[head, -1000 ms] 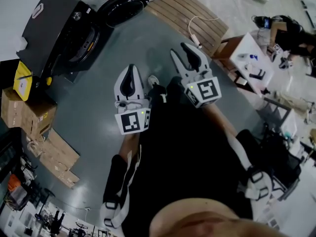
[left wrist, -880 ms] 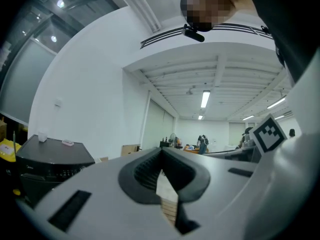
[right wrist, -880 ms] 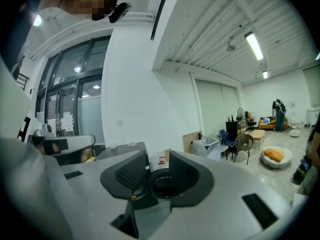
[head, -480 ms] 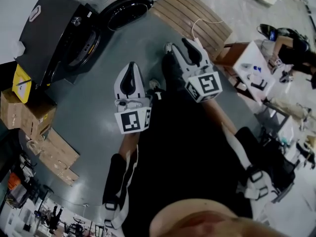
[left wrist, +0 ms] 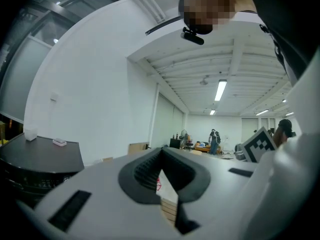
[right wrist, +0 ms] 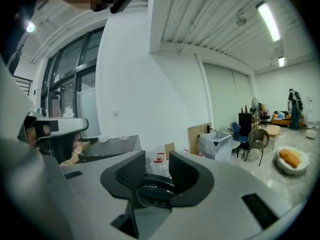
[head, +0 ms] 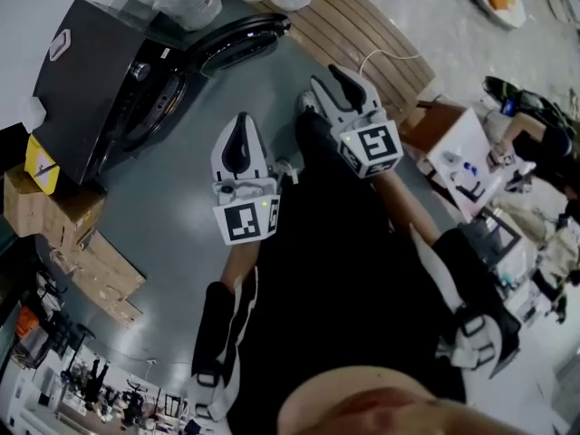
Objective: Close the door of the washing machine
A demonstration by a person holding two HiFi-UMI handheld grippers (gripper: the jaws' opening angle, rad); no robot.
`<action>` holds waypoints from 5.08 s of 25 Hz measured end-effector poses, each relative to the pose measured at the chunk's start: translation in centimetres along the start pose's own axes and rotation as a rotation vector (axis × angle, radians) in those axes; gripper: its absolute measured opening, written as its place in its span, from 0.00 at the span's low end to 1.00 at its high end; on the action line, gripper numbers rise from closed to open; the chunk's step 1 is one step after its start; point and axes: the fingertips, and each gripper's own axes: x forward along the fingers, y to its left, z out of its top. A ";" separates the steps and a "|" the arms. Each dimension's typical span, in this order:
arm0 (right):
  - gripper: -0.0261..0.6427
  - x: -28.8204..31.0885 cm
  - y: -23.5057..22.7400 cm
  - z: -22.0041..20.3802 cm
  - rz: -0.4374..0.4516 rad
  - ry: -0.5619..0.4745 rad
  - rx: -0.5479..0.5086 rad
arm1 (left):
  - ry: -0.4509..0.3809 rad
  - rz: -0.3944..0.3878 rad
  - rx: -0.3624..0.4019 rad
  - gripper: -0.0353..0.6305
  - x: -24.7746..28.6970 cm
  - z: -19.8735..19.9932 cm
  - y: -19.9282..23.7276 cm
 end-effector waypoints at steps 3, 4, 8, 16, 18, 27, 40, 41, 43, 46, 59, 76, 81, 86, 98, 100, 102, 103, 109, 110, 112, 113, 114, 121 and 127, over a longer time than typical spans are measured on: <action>0.25 -0.9 -3.8 -1.4 0.037 0.014 -0.007 | -0.012 0.032 -0.014 0.06 1.7 -0.5 -4.3; 0.25 0.1 -5.0 -1.6 0.052 0.022 -0.002 | -0.008 0.044 -0.023 0.06 3.1 -0.8 -4.7; 0.25 10.2 -9.4 -1.4 0.099 0.113 -0.034 | 0.040 0.069 -0.056 0.06 12.4 -1.1 -1.0; 0.25 20.9 -14.4 -4.8 0.199 0.284 -0.065 | 0.102 0.136 -0.103 0.06 21.3 -1.9 1.6; 0.25 24.6 -14.0 -7.6 0.229 0.329 -0.075 | 0.099 0.157 -0.100 0.06 22.3 -3.0 4.1; 0.25 33.3 -15.9 -18.8 0.392 0.550 -0.242 | 0.158 0.249 -0.116 0.06 26.2 -7.6 6.6; 0.25 40.6 -18.4 -32.2 0.568 0.767 -0.485 | 0.179 0.310 -0.143 0.06 29.3 -11.3 7.8; 0.25 41.0 -18.6 -32.9 0.573 0.778 -0.502 | 0.183 0.315 -0.146 0.06 29.4 -11.7 7.8; 0.25 41.6 -18.9 -34.1 0.583 0.799 -0.535 | 0.190 0.319 -0.149 0.06 29.6 -12.2 7.9; 0.25 42.8 -19.3 -36.0 0.600 0.815 -0.564 | 0.194 0.323 -0.153 0.06 30.3 -12.9 8.2; 0.17 45.5 -18.7 -40.3 0.684 0.765 -0.706 | 0.222 0.376 -0.176 0.06 29.1 -15.3 9.6; 0.14 35.4 -15.1 -42.8 0.627 0.811 -0.669 | 0.161 0.395 -0.178 0.06 18.8 -15.5 9.9; 0.14 29.6 -10.5 -45.3 0.599 0.841 -0.627 | 0.131 0.406 -0.194 0.06 12.2 -16.0 10.2; 0.14 24.5 -6.0 -47.1 0.532 0.842 -0.547 | 0.114 0.430 -0.202 0.06 5.3 -16.8 10.7; 0.14 15.6 7.0 -52.0 0.387 0.839 -0.382 | 0.078 0.506 -0.175 0.06 -14.0 -18.1 11.8; 0.14 14.9 8.6 -52.9 0.374 0.837 -0.372 | 0.074 0.513 -0.173 0.06 -15.9 -18.4 11.9; 0.14 14.4 10.0 -53.6 0.372 0.840 -0.369 | 0.073 0.527 -0.176 0.06 -17.6 -18.8 12.0; 0.14 14.2 10.9 -53.8 0.374 0.841 -0.364 | 0.072 0.538 -0.179 0.06 -18.4 -18.9 12.1; 0.15 13.6 14.0 -54.8 0.331 0.819 -0.333 | 0.059 0.616 -0.203 0.06 -21.3 -19.5 13.0; 0.15 13.6 14.0 -55.2 0.312 0.812 -0.326 | 0.057 0.630 -0.208 0.06 -21.5 -19.7 13.2; 0.14 13.4 14.6 -55.1 0.291 0.811 -0.316 | 0.054 0.657 -0.214 0.06 -21.7 -20.2 13.5; 0.14 13.4 15.0 -54.9 0.287 0.813 -0.314 | 0.053 0.670 -0.218 0.06 -21.7 -20.3 13.7; 0.14 13.3 15.3 -54.9 0.285 0.815 -0.314 | 0.052 0.684 -0.225 0.06 -21.7 -20.5 13.8; 0.15 13.2 17.7 -55.4 0.329 0.817 -0.285 | 0.041 0.763 -0.232 0.06 -21.7 -20.3 15.2; 0.16 13.6 19.4 -56.6 0.302 0.805 -0.281 | 0.045 0.751 -0.221 0.06 -22.5 -20.5 17.6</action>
